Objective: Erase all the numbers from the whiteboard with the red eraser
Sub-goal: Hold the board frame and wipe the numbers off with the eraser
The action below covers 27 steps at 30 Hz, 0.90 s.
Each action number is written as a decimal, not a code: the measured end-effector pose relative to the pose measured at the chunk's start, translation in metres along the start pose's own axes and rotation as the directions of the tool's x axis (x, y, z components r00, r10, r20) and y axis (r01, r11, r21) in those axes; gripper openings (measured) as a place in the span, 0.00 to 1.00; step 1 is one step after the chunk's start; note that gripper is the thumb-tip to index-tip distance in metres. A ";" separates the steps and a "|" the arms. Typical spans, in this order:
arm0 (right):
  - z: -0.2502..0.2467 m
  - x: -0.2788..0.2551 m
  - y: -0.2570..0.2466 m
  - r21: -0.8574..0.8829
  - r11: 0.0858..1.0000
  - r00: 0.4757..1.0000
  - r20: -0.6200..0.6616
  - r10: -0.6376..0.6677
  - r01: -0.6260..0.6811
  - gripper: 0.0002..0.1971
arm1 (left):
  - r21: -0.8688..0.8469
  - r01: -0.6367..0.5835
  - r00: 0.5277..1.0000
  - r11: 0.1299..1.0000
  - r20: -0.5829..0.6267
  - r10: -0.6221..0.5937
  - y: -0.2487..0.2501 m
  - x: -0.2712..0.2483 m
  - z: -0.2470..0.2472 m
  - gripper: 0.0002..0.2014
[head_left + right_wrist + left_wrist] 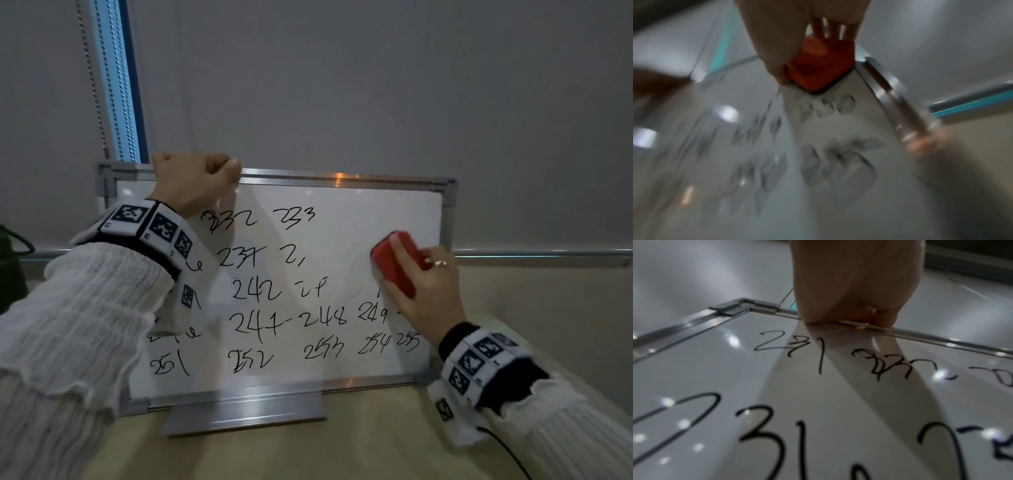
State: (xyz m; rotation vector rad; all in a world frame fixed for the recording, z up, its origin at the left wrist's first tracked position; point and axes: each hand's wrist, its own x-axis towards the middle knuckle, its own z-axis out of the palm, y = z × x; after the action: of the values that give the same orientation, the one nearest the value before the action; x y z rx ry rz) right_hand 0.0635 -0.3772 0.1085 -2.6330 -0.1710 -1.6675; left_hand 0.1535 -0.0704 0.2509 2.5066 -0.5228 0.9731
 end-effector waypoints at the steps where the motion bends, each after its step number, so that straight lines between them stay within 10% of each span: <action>1: 0.004 -0.015 0.000 -0.031 0.985 0.985 0.031 -0.170 0.171 0.31 | 0.001 0.002 1.000 1.000 0.002 -0.002 0.000 0.000 0.000 0.18; 5: -0.001 0.005 0.019 -0.103 0.884 0.889 0.103 -0.447 0.457 0.27 | 0.017 -0.010 1.000 1.000 0.009 0.010 -0.001 0.000 0.002 0.19; 12: 0.006 0.054 -0.004 -0.129 0.992 1.000 -0.009 0.009 -0.010 0.33 | 0.012 0.009 1.000 1.000 0.013 -0.009 0.001 -0.001 -0.002 0.20; 14: 0.013 0.027 -0.026 -0.060 0.982 0.984 0.019 -0.177 0.178 0.29 | 0.016 0.011 1.000 1.000 -0.001 -0.011 0.000 0.000 -0.002 0.17; 19: 0.022 -0.005 -0.041 0.001 0.750 0.742 0.145 -0.655 0.662 0.18 | 0.000 0.005 1.000 1.000 -0.011 -0.005 -0.002 -0.001 0.000 0.17; 23: 0.008 0.043 -0.036 -0.020 0.940 0.940 0.026 -0.339 0.340 0.27 | -0.028 0.006 1.000 1.000 -0.006 -0.006 -0.006 0.001 0.002 0.18; 27: 0.017 0.025 -0.049 0.025 0.967 0.968 0.017 -0.252 0.252 0.29 | -0.028 0.013 1.000 1.000 -0.005 -0.013 -0.007 0.001 0.003 0.20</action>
State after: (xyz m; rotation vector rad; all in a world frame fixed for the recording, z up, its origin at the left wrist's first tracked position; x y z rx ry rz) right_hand 0.0847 -0.3247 0.1216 -2.7067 -0.5438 -1.6931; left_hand 0.1593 -0.0660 0.2485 2.4787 -0.5146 0.9608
